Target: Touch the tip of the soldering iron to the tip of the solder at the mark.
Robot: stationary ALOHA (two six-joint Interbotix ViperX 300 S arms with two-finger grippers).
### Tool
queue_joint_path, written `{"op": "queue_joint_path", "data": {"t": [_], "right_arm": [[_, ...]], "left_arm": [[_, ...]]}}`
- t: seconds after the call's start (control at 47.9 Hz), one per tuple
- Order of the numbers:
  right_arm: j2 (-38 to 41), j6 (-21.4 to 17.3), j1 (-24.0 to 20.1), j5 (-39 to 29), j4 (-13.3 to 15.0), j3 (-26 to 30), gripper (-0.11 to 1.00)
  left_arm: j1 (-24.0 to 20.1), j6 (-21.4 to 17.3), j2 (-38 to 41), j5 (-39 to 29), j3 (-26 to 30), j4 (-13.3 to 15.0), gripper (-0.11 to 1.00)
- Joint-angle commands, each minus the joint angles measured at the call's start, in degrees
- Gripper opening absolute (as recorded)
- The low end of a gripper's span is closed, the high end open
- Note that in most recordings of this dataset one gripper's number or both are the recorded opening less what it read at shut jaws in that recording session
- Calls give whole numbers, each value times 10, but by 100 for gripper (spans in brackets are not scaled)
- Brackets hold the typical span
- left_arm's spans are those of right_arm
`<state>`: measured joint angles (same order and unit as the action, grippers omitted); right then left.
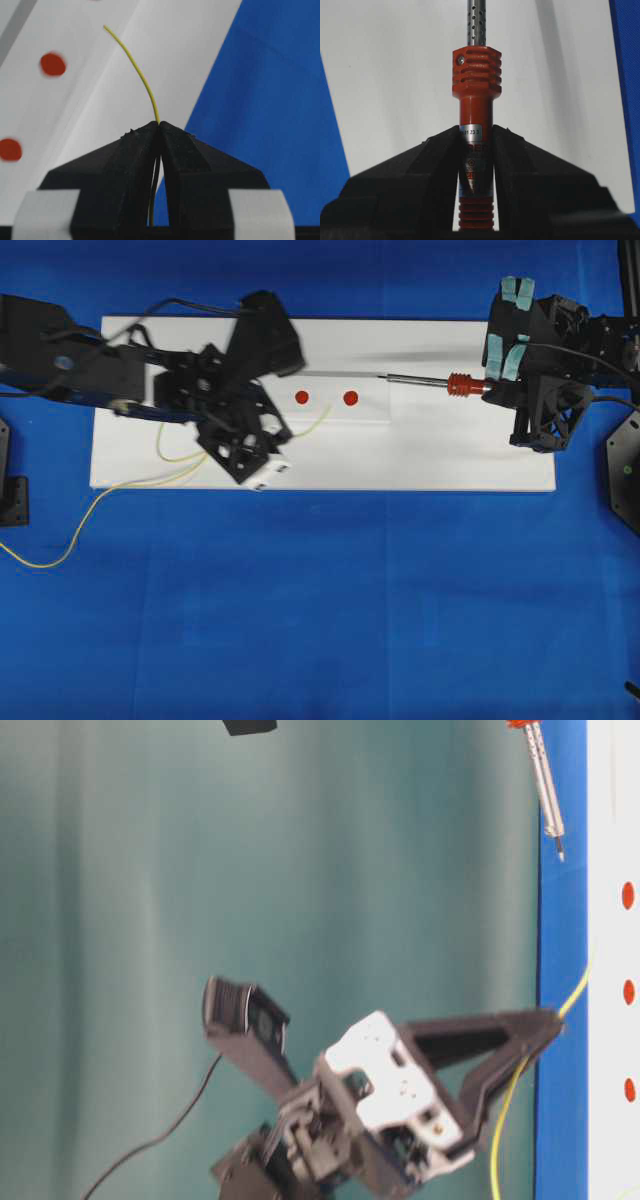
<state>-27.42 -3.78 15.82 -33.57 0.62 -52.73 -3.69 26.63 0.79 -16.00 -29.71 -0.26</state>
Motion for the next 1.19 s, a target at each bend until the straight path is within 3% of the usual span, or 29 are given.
{"op": "queue_joint_path", "data": {"t": [0.0, 0.271, 1.169], "right_arm": [[-2, -1, 1, 3, 1, 12, 7], [-2, -1, 1, 4, 2, 9, 7], [-2, -2, 1, 10, 0, 4, 7]], "left_arm": [[1, -1, 12, 3, 32, -2, 3], [-5, 0, 67, 4, 60, -3, 3], [-25, -2, 61, -2, 46, -4, 3]]}}
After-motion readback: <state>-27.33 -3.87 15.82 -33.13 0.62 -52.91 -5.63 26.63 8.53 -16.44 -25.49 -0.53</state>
